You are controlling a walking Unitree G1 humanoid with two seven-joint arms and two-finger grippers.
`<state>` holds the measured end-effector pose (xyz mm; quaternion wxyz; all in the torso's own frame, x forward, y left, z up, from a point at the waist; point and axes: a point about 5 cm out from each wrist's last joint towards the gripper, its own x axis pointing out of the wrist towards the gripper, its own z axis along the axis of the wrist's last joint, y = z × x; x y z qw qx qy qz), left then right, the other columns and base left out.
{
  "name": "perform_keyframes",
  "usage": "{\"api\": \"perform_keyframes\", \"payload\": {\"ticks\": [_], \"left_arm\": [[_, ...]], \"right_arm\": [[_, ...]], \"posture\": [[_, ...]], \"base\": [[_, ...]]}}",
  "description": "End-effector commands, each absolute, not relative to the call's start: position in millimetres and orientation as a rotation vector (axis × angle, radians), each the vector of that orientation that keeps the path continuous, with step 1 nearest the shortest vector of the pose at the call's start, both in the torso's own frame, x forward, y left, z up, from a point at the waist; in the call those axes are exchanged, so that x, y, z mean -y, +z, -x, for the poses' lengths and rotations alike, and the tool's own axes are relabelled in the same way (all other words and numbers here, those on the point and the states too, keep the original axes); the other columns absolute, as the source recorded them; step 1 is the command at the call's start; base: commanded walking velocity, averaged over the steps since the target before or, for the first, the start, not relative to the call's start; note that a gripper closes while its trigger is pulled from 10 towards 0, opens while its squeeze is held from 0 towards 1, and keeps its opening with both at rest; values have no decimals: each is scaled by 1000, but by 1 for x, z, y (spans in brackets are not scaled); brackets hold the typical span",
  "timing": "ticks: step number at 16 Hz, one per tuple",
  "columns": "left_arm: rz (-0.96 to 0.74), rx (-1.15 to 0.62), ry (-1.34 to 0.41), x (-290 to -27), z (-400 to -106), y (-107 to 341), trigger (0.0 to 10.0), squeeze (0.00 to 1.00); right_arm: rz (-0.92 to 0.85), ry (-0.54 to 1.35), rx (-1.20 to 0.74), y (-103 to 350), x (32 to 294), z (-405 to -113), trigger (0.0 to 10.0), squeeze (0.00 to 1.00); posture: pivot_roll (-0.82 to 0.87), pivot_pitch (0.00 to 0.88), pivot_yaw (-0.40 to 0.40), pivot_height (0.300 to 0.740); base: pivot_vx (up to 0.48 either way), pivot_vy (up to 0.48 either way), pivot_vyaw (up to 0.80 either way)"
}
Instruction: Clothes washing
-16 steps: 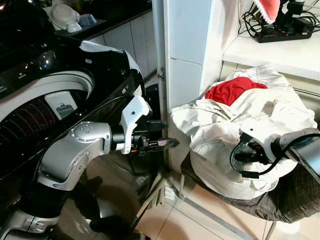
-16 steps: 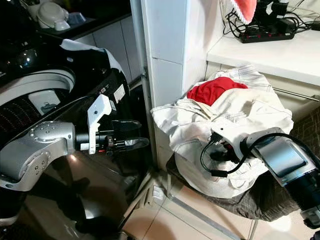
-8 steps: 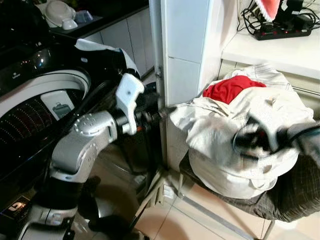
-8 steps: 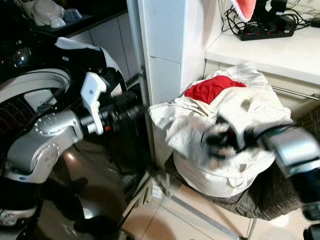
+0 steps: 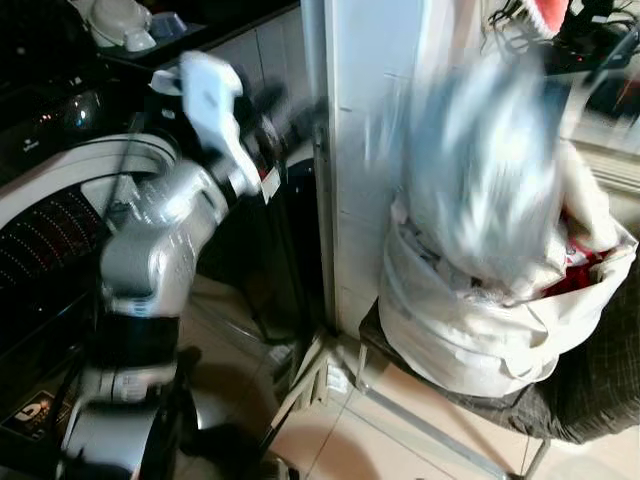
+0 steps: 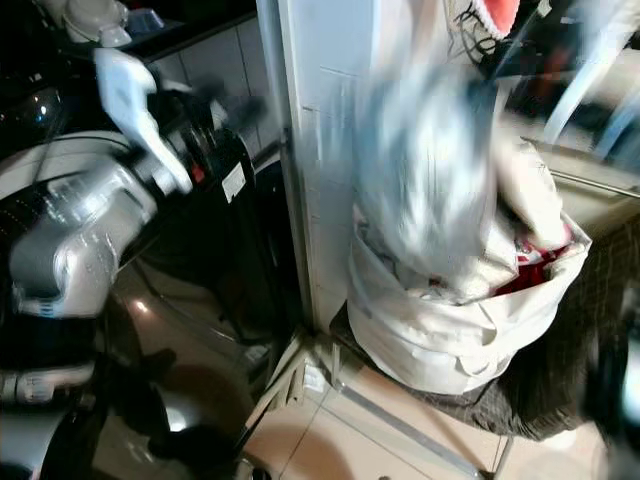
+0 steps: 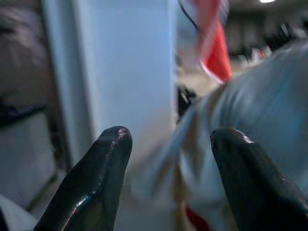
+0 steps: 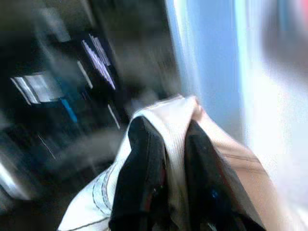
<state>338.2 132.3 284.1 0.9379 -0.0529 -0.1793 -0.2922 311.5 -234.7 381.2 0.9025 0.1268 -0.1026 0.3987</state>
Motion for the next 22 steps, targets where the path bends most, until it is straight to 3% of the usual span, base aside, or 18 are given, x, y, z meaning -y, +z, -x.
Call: {"api": "perform_keyframes", "payload": {"ticks": [1,4,9,11,12,13,15,22], "left_arm": [[154,445,-530,-144,-340,301,10000,1000],[221,536,-494,-153,-341,320,10000,1000],[417,662,-552,-161,-335,339,10000,1000],[451,683,-679,-158,-328,345,10000,1000],[424,623,-843,-144,-319,340,10000,1000],[253,482,-977,-121,-315,319,10000,1000],[144,431,-964,-111,-318,306,10000,1000],[335,335,-1207,-73,-302,291,10000,1000]], "right_arm": [[-337,927,394,416,230,-296,0,0],[-332,1029,346,411,213,-294,0,0],[-328,1009,132,361,188,-309,0,0],[-316,1019,92,353,184,-307,0,0],[-311,1033,87,352,182,-305,0,0],[-312,1060,88,352,177,-302,0,0],[-311,1076,86,352,173,-300,0,0],[-305,1144,39,342,156,-293,0,0]], "posture": [[-21,0,76,740],[-21,0,76,740],[-12,0,61,740],[-11,0,60,740],[-10,0,61,740],[-10,0,61,740],[-13,0,67,740],[-14,0,66,740]], "base": [[0,0,0],[0,0,0],[0,0,0],[0,0,0],[0,0,0],[0,0,0],[0,0,0],[0,0,0]]}}
